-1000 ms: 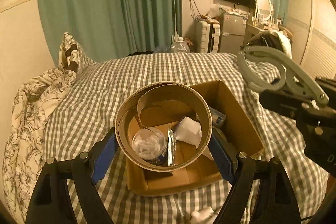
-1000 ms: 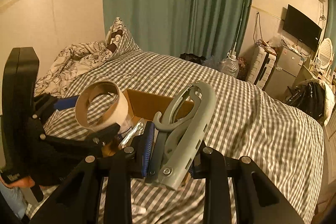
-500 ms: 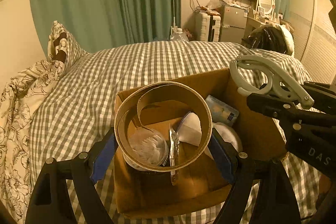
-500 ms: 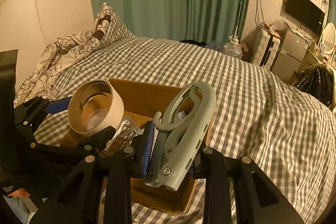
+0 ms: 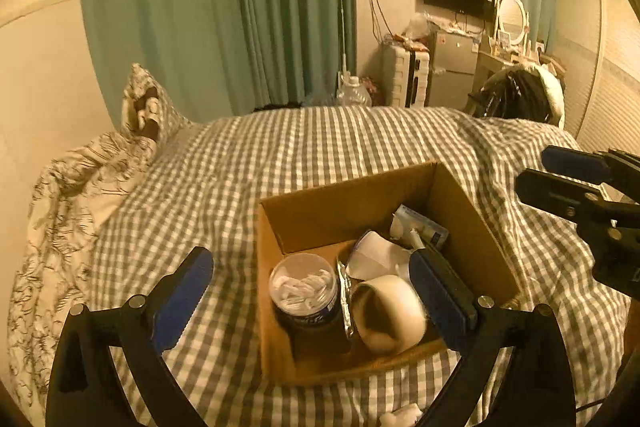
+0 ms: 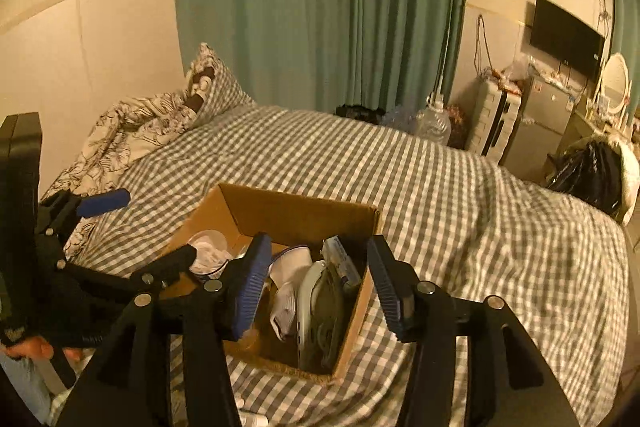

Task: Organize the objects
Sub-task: 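Grasp the white bear figurine with the left gripper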

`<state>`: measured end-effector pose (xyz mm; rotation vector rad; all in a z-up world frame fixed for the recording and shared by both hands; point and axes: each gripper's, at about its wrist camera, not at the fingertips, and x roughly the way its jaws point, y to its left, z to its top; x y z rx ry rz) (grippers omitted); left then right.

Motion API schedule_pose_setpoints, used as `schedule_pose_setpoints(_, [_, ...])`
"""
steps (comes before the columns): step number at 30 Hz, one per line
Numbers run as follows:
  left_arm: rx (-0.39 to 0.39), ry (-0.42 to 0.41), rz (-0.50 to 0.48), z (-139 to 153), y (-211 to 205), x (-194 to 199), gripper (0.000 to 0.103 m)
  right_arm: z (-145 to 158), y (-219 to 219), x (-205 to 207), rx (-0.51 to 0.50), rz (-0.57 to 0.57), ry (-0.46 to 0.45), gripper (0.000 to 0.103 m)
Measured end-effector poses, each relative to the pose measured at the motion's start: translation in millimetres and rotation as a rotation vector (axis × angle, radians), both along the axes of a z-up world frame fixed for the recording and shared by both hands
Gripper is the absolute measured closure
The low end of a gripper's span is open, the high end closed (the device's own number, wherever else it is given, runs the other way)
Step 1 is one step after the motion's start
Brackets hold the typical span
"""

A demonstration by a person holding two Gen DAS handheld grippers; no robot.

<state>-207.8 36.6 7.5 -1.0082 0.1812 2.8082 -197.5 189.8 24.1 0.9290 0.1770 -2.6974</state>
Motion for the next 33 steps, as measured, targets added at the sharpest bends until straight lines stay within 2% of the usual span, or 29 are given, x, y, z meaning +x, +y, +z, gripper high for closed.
schedule_pose_setpoints(7, [-0.011,0.014,0.021,14,-13,38,0.002,20,4,46,0.039,0.029,0.045,0.047])
schedule_pose_setpoints(13, [-0.001,-0.019,0.035,-3,-20,69,0.002,9,7,77,0.09,0.044,0.036,0.045])
schedule_pose_setpoints(18, [0.02,-0.071,0.05,-37,-18,87,0.002,-22,19,86,0.086,0.024,-0.025,0.044])
schedule_pose_setpoints(24, [0.0,-0.16,0.05,-84,-4,94,0.002,-75,24,89,0.111,-0.005,-0.112,0.044])
schedule_pose_setpoints(28, [-0.008,-0.221,0.031,-113,5,98,0.002,-104,27,85,0.087,-0.007,-0.183,0.044])
schedule_pose_setpoints(33, [-0.039,-0.259,-0.015,-133,21,104,0.002,-119,30,84,0.065,-0.011,-0.217,0.044])
